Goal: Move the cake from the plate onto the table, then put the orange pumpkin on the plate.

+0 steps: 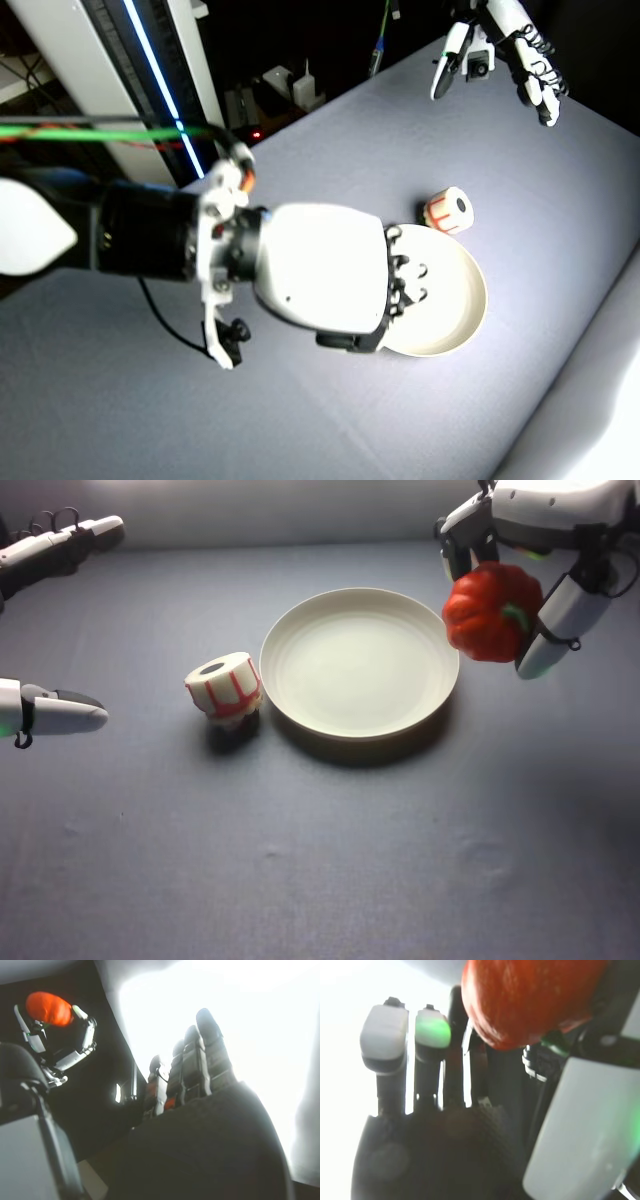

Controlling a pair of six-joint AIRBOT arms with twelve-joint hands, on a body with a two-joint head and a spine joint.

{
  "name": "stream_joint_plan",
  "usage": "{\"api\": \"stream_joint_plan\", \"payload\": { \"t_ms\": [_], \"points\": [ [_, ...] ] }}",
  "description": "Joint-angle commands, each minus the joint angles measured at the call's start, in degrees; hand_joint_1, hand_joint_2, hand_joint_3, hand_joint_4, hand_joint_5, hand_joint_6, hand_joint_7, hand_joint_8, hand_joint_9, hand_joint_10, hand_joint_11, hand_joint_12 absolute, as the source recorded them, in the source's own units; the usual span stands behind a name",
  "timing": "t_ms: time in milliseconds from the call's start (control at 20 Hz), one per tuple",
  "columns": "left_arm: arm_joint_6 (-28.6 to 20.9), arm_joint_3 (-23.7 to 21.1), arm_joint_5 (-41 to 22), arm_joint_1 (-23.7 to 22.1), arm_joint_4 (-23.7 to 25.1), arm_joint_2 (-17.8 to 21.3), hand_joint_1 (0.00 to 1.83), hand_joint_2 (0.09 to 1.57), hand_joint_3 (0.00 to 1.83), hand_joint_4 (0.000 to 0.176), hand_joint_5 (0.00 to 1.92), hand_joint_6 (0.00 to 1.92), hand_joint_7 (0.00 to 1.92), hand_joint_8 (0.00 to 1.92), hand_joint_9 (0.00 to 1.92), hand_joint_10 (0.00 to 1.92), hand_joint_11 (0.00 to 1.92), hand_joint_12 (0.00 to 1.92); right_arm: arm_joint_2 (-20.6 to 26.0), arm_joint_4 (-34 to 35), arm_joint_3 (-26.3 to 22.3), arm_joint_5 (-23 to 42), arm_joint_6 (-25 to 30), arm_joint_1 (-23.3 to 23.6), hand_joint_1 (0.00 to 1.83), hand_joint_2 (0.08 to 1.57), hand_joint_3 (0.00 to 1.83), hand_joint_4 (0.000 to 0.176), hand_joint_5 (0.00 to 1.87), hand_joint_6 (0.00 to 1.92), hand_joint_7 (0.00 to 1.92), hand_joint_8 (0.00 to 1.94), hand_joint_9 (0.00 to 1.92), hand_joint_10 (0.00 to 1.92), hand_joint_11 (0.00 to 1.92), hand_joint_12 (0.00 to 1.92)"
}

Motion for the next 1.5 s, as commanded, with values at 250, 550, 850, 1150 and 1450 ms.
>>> {"api": "stream_joint_plan", "payload": {
  "t_ms": [250,550,850,1150,1450],
  "points": [
    [-0.18,1.25,-7.10,-0.65,-2.16,-0.75,0.91,0.91,0.00,0.173,0.08,0.00,0.08,0.01,0.17,0.02,0.00,0.46,-5.41,1.10,3.48,6.99,-0.26,0.15,1.20,0.83,0.97,0.000,0.74,1.78,0.79,1.72,0.98,1.92,1.04,1.92],
    [-0.18,3.33,-7.85,-1.58,-1.47,-3.20,0.87,0.94,0.00,0.165,0.07,0.00,0.07,0.00,0.16,0.00,0.00,0.70,-9.98,-0.18,6.02,9.36,-0.26,0.48,1.35,0.87,0.81,0.000,0.82,1.92,0.76,1.67,0.97,1.92,1.02,1.92],
    [-0.18,4.62,-7.97,-2.94,-0.59,-4.96,0.83,0.94,0.00,0.176,0.07,0.00,0.09,0.00,0.19,0.00,0.00,0.62,-10.65,-0.27,7.09,9.86,-0.25,1.02,1.36,0.82,0.90,0.000,0.85,1.92,0.79,1.69,1.01,1.92,1.06,1.92],
    [-0.18,5.17,-8.61,-3.05,-0.56,-5.59,0.82,0.97,0.00,0.176,0.06,0.00,0.03,0.00,0.20,0.00,0.00,0.46,-11.74,-0.39,7.94,10.60,-0.25,1.33,1.50,1.12,0.05,0.000,0.89,1.92,0.92,1.94,0.97,1.92,1.06,1.92],
    [-0.18,5.73,-9.11,-3.80,-0.47,-6.45,0.86,0.96,0.00,0.176,0.08,0.01,0.12,0.00,0.21,0.00,0.00,0.64,-12.32,-0.97,9.67,10.58,-0.25,1.34,1.37,0.80,0.99,0.000,0.87,1.92,0.78,1.79,1.04,1.92,1.13,1.92]
  ]
}}
